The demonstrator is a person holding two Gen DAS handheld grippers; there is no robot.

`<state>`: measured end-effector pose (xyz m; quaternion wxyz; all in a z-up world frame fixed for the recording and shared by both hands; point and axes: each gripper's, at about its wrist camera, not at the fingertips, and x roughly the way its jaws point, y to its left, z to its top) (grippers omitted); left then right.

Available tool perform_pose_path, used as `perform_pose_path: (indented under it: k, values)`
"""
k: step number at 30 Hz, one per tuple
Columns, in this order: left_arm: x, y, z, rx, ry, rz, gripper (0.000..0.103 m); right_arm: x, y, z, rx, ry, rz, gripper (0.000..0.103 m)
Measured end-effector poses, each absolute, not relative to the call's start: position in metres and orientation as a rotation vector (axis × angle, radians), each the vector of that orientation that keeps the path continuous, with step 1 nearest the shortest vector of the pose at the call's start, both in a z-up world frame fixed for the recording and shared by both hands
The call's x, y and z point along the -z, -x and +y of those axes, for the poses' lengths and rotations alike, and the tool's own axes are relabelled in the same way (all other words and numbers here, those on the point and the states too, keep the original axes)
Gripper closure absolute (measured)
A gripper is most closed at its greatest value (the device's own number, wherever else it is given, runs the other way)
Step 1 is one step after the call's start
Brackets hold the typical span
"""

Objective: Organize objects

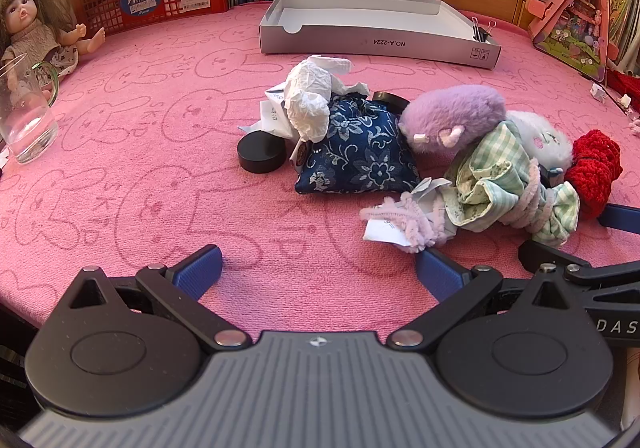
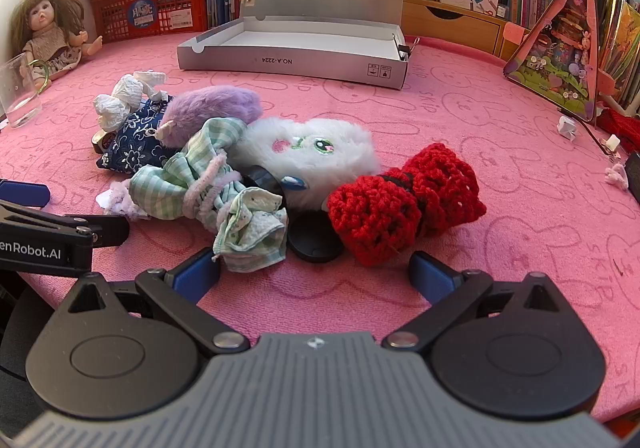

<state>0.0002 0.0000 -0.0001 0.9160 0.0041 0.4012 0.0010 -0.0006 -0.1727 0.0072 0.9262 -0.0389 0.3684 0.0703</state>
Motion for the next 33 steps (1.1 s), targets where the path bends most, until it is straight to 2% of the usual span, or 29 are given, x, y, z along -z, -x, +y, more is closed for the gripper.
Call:
perform_pose_path:
  k: [33]
  values:
    - [0.0001, -0.0003, -0.0001, -0.002, -0.009, 0.825, 0.0, -0.0048, 0.0008, -0.1743, -0.143, 0.079, 0.756, 0.0]
